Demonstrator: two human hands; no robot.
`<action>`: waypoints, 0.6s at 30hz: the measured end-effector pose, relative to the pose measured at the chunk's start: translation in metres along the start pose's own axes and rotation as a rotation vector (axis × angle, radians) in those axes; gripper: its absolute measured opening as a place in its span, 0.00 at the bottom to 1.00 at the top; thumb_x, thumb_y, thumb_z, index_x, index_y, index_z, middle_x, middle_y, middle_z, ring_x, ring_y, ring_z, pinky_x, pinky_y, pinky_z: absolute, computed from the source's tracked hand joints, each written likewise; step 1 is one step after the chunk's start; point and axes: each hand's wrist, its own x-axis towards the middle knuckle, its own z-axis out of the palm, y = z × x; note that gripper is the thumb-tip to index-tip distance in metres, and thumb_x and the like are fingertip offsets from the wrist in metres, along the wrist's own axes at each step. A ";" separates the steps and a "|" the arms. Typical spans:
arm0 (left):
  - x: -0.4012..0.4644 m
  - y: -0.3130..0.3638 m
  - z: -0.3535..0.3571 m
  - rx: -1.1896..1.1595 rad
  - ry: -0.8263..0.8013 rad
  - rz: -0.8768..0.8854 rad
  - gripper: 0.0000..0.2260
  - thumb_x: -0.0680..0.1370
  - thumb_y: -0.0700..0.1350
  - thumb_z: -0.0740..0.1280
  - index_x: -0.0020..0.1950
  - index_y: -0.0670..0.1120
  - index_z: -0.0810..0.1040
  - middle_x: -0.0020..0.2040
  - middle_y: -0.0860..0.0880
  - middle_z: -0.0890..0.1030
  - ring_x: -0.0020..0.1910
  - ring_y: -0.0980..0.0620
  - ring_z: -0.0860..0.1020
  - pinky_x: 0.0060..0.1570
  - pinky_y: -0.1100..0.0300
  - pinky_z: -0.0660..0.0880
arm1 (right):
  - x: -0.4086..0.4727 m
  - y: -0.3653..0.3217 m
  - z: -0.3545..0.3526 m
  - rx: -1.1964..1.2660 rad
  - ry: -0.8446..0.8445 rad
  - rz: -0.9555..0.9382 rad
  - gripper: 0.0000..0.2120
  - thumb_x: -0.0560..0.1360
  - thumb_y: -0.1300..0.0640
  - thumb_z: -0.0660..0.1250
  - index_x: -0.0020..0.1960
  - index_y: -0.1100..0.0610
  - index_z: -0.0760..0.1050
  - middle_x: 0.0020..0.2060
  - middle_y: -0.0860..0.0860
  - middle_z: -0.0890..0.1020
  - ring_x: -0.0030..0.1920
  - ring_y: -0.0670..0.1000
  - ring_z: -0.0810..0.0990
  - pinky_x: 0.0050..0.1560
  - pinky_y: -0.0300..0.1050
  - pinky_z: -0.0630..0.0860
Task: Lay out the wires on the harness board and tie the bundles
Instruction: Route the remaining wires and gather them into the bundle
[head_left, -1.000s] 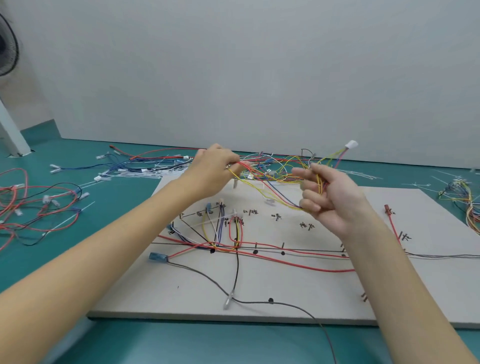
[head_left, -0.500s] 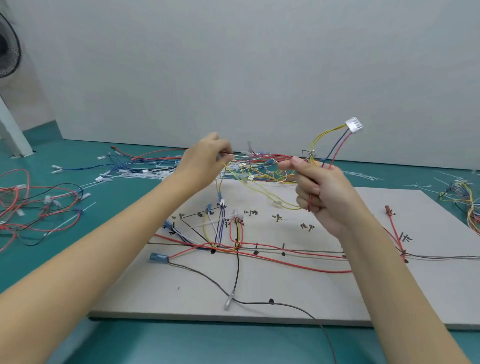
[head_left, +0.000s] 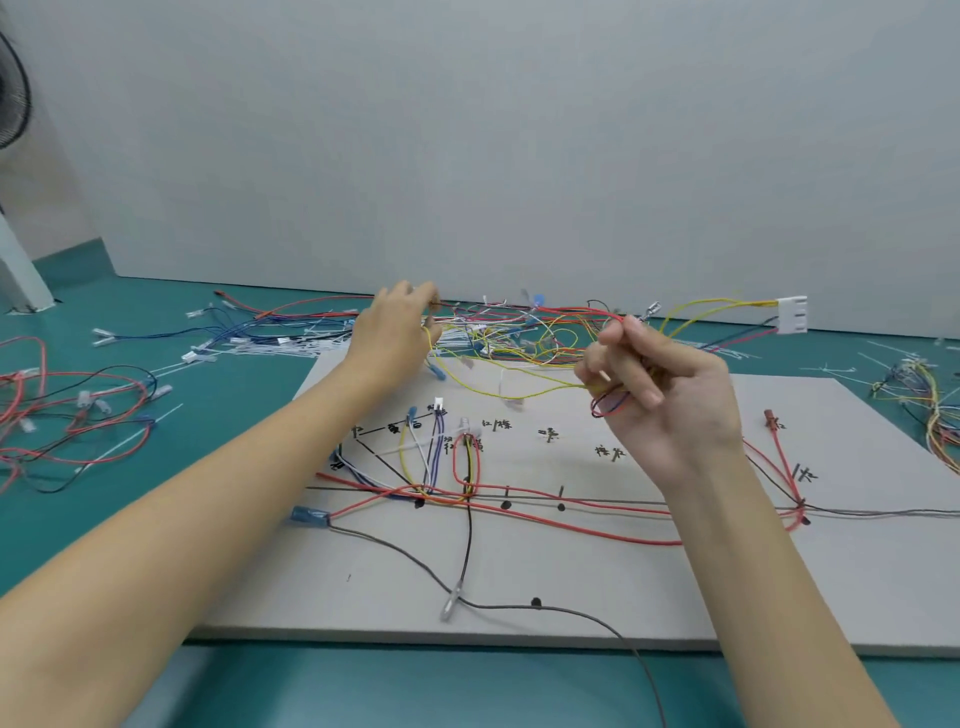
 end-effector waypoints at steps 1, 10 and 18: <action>0.000 -0.001 0.000 -0.009 0.006 -0.015 0.12 0.78 0.44 0.65 0.61 0.47 0.74 0.55 0.43 0.73 0.57 0.41 0.71 0.43 0.53 0.68 | -0.001 -0.001 -0.001 0.037 0.008 0.005 0.13 0.72 0.57 0.62 0.33 0.57 0.81 0.18 0.47 0.67 0.33 0.49 0.71 0.45 0.40 0.72; -0.003 0.000 -0.005 -0.163 0.081 0.104 0.08 0.80 0.45 0.65 0.55 0.43 0.80 0.61 0.42 0.72 0.61 0.43 0.70 0.57 0.47 0.72 | 0.003 -0.004 -0.011 -0.005 0.128 -0.163 0.13 0.69 0.64 0.62 0.30 0.62 0.81 0.56 0.56 0.80 0.60 0.51 0.77 0.65 0.48 0.71; -0.011 0.008 -0.005 -0.268 0.089 0.175 0.02 0.77 0.39 0.66 0.49 0.41 0.77 0.47 0.45 0.79 0.49 0.45 0.76 0.49 0.52 0.73 | 0.002 -0.006 -0.018 0.628 0.094 0.044 0.12 0.67 0.64 0.57 0.27 0.56 0.62 0.25 0.50 0.73 0.28 0.49 0.79 0.42 0.47 0.81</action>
